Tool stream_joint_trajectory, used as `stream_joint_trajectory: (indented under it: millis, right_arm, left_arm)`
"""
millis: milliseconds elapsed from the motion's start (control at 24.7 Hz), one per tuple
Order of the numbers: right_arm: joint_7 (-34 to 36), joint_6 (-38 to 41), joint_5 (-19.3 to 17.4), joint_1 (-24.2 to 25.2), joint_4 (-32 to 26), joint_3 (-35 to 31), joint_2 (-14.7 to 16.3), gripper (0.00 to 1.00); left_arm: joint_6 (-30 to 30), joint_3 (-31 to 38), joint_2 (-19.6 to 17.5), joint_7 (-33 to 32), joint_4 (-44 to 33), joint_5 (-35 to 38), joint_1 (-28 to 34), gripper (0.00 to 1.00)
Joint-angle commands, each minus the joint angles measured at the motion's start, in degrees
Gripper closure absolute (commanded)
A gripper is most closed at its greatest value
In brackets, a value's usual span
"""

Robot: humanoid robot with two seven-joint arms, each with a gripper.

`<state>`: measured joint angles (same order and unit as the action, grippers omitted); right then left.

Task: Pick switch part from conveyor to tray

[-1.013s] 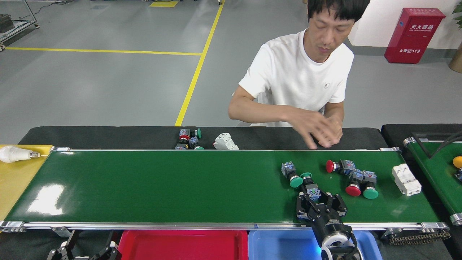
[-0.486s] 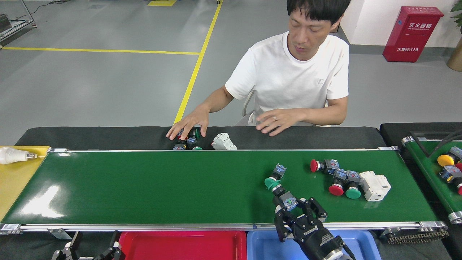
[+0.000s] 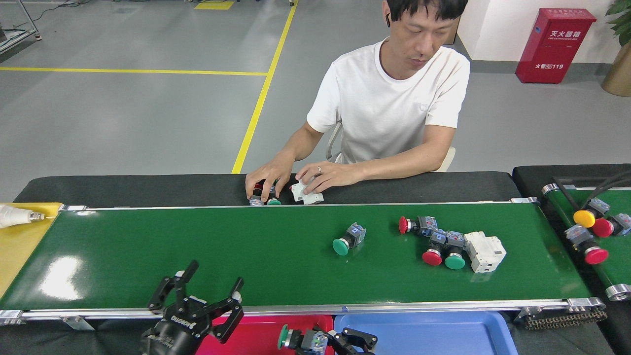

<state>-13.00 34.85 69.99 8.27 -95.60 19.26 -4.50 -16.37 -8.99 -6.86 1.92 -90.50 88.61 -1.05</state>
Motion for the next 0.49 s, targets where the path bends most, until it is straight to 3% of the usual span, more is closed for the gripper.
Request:
stream_joint_trajectory:
  millis: [0, 162, 446]
  right_arm:
    - [-0.6, -0.6, -0.1, -0.9, -0.7, -0.1, -0.5, 0.04]
    - [-0.4, -3.9, -0.2, -1.9, -1.0, -1.8, -0.4, 0.04]
    - [4.5, -13.8, 0.1, -4.8, -1.1, -17.9, -0.2, 0.14]
  left_arm:
    - [0.0, -0.9, 0.1, -0.1, 2.5, 1.3, -2.5, 0.0]
    - [-0.1, -1.2, 0.3, 0.3, 5.9, 2.5, -4.0, 0.0]
    - [0.0, -7.4, 0.8, -0.1, 7.4, 5.3, -7.2, 0.0]
